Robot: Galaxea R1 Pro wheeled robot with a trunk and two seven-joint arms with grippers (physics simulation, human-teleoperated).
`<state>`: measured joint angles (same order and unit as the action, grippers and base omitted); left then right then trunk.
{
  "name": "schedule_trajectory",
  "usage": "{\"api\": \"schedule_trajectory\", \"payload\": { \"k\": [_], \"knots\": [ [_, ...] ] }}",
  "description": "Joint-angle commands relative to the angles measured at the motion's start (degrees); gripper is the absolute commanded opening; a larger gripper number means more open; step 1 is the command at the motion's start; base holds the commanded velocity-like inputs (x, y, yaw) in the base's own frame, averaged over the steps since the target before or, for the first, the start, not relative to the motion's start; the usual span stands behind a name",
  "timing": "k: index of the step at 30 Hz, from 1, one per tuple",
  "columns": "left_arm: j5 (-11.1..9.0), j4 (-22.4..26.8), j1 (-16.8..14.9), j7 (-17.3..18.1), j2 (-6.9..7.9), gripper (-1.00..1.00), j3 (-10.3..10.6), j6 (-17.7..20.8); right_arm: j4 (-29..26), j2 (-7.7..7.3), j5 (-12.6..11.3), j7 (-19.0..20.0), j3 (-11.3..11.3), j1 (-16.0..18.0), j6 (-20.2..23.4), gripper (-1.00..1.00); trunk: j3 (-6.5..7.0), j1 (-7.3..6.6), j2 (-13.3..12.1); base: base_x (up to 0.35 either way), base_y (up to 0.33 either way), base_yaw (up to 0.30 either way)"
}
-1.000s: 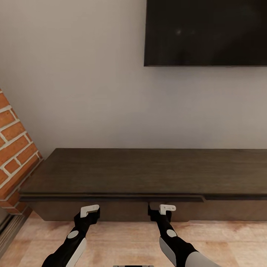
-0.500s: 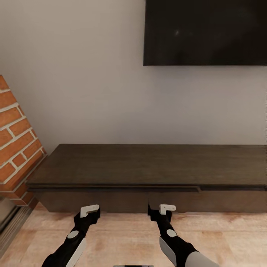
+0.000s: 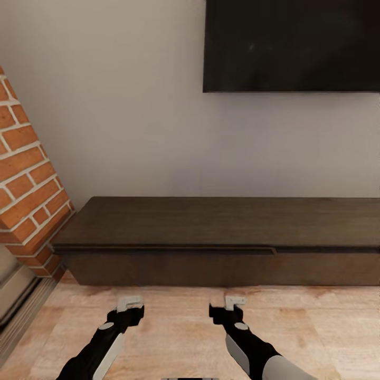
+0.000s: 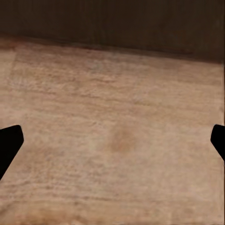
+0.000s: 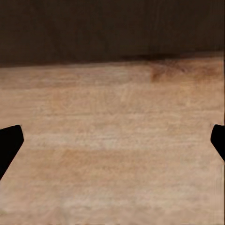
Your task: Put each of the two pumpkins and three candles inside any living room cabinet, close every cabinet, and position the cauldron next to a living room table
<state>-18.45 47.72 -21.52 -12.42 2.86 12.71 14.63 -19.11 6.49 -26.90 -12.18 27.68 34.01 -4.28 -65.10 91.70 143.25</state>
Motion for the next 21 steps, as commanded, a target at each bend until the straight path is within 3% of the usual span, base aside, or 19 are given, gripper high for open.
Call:
{"api": "schedule_trajectory", "payload": {
  "k": [1, 2, 3, 4, 5, 7, 9, 13, 20, 21],
  "knots": [
    [0.0, 0.7, 0.0, 0.0, -0.01, 1.00, 0.0, 2.3, 0.0, -0.01, 0.0, 0.0, -0.3, 0.2, 1.5, 1.00, 0.00, 0.00, 0.0, -0.046, 0.019, 0.000],
    [-0.1, 2.0, 0.0, 0.0, -0.05, 1.00, -0.1, 6.8, -0.1, -0.09, -0.1, 0.0, -1.2, 0.7, 4.4, 1.00, 0.00, 0.00, 0.0, -0.030, 0.012, 0.000],
    [-0.1, 3.5, 0.0, 0.1, -0.08, 1.00, -0.2, 13.8, -0.1, -0.19, -0.4, 0.0, -3.9, 1.4, 8.8, 1.00, 0.00, 0.00, 0.0, -0.015, 0.006, 0.000],
    [-0.2, 4.1, 0.0, 0.2, -0.07, 1.00, -0.4, 17.8, -0.2, -0.23, -0.8, 0.0, -7.0, 1.7, 12.2, 1.00, 0.00, 0.00, 0.0, -0.010, 0.004, 0.000],
    [-0.2, 4.3, 0.0, 0.3, -0.06, 1.00, -0.6, 19.5, -0.3, -0.23, -0.9, 0.0, -8.4, 1.8, 13.7, 1.00, 0.00, 0.00, 0.0, -0.008, 0.003, 0.000],
    [-0.2, 4.8, 0.0, 0.4, -0.05, 1.00, -1.7, 24.5, -1.2, -0.03, -1.2, 0.0, -13.6, 1.8, 19.0, 1.00, 0.22, -0.03, 0.0, -0.004, 0.002, 0.000],
    [-0.3, 5.0, 0.0, 0.5, 0.00, 1.00, -3.8, 28.5, -2.6, 0.15, -1.4, 0.0, -16.3, 1.6, 21.9, 1.00, 0.58, -0.46, -0.8, -0.002, 0.001, 0.000],
    [-0.3, 4.9, 0.0, 0.5, -0.06, 1.00, -8.0, 32.0, -3.7, 0.39, -1.1, 0.0, -17.8, 1.0, 23.8, 1.00, 1.30, -1.34, -2.4, 0.000, 0.000, 0.000],
    [-0.2, 4.6, 0.0, 0.4, -0.14, 1.00, -9.1, 33.1, -3.9, 0.29, -1.5, 0.0, -18.2, 1.0, 25.2, 1.00, 2.55, -2.88, -5.2, 0.000, 0.000, 0.000],
    [-0.2, 4.3, 0.0, 0.4, -0.14, 1.00, -9.2, 33.2, -4.0, 0.42, -1.5, 0.0, -18.1, 1.0, 27.6, 1.00, 2.73, -3.10, -5.6, 0.000, 0.000, 0.000]
  ]
}}
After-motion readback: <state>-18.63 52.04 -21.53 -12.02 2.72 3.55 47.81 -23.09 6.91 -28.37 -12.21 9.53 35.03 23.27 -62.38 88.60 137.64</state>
